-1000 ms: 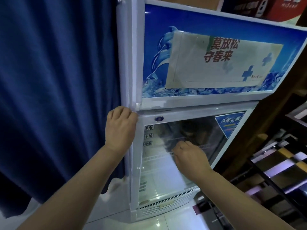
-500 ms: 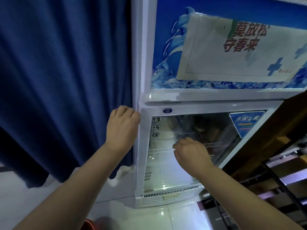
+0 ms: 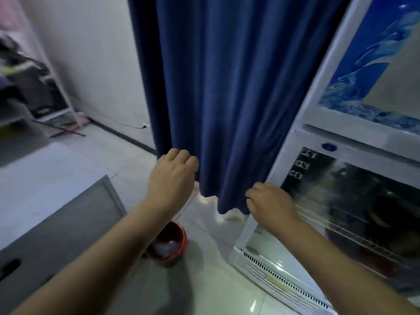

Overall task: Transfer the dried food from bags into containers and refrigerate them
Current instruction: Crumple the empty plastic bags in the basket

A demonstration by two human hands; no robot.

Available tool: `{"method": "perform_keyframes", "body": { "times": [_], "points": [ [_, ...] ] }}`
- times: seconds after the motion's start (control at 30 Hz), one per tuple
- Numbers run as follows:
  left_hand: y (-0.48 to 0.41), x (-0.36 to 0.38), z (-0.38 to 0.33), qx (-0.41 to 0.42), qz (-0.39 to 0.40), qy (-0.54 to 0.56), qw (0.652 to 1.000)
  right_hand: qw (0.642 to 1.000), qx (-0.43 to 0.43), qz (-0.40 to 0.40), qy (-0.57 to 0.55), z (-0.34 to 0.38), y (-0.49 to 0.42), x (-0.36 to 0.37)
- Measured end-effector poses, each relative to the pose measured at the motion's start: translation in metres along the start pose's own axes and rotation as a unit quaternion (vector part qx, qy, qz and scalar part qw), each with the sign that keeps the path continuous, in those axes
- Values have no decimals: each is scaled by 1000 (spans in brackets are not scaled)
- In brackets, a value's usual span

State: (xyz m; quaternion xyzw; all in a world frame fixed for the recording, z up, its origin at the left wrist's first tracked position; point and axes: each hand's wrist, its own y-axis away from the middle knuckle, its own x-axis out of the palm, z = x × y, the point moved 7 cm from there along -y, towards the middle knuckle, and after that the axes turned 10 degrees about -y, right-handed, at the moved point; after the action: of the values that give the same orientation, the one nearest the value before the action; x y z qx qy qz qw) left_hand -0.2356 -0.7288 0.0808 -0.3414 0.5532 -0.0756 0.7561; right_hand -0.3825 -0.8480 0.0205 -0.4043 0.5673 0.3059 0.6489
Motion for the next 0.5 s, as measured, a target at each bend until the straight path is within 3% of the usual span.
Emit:
{"method": "perform_keyframes", "body": {
  "times": [0.1, 0.2, 0.5],
  "points": [
    [46, -24, 46, -58, 50, -50, 996, 998, -46, 20, -42, 50, -13, 6],
    [98, -53, 104, -117, 89, -101, 984, 989, -135, -15, -50, 124, -26, -6],
    [269, -130, 267, -285, 129, -182, 932, 951, -305, -11, -55, 341, -52, 6]
  ]
}}
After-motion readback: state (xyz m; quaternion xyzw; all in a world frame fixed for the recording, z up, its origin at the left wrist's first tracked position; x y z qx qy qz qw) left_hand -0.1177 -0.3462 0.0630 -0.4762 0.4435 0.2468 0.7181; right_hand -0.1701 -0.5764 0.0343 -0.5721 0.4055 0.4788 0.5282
